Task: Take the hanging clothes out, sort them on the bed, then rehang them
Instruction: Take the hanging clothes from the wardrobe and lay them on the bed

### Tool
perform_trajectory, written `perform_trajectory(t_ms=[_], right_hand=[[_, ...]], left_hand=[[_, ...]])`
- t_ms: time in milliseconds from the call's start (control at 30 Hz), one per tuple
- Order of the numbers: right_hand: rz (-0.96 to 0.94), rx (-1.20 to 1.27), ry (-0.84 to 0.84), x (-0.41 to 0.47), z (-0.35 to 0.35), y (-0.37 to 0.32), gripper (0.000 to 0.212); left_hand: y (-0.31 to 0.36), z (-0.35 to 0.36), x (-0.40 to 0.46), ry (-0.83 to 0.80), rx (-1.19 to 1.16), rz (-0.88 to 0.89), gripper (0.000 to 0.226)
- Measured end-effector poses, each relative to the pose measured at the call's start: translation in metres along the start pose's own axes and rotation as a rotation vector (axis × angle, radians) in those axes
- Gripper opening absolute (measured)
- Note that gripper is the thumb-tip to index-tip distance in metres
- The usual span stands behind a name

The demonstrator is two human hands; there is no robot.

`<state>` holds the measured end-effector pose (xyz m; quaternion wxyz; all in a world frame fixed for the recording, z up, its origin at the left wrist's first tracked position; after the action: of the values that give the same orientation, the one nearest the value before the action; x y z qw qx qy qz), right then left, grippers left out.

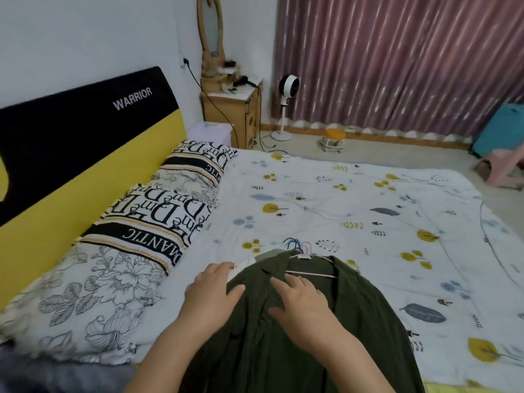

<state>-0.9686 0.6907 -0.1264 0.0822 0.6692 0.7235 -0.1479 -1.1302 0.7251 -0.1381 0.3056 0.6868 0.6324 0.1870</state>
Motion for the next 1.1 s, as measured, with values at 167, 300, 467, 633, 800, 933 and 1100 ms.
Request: perform_trajectory(t_ms=[167,300,467,633,800,933,1100], right_hand=[[-0.095,-0.028,0.13,-0.022,-0.026,-0.04,0.057],[-0.183,-0.06,0.184,-0.029,-0.046,-0.064,0.056],[-0.349,-0.133,0.187,-0.04,-0.06,-0.087,0.058],[-0.533,-0.173,0.203,-0.055,-0.057,-0.106,0.061],[-0.778,-0.217,0.159,-0.086,-0.036,-0.139,0.062],[-0.98,-0.276,0.121,-0.125,-0.017,-0.173,0.061],[-1.231,-0.311,0.111,-0.188,0.005,-0.219,0.062]], left_hand=[[-0.015,-0.055,-0.048,0.142,-0.031,-0.047,0.056],[-0.026,-0.086,-0.088,0.291,-0.071,-0.111,0.057],[-0.032,-0.104,-0.142,0.513,-0.099,-0.264,0.059],[-0.032,-0.1,-0.199,0.699,-0.124,-0.422,0.058],[-0.034,-0.082,-0.274,0.85,-0.102,-0.601,0.057],[-0.037,-0.071,-0.352,0.948,-0.064,-0.791,0.059],[-0.033,-0.061,-0.451,1.011,-0.016,-1.053,0.062]])
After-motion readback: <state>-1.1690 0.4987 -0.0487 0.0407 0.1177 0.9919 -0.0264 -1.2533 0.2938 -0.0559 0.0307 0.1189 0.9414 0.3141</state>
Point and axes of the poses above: each hand's wrist, its own x-axis towards the middle knuckle, its own z-axis out of the palm, y = z × x, the point moved 1 cm from there along x, towards the middle knuckle, and after that the axes turned 12 degrees about -x, right-handed, at the moved point
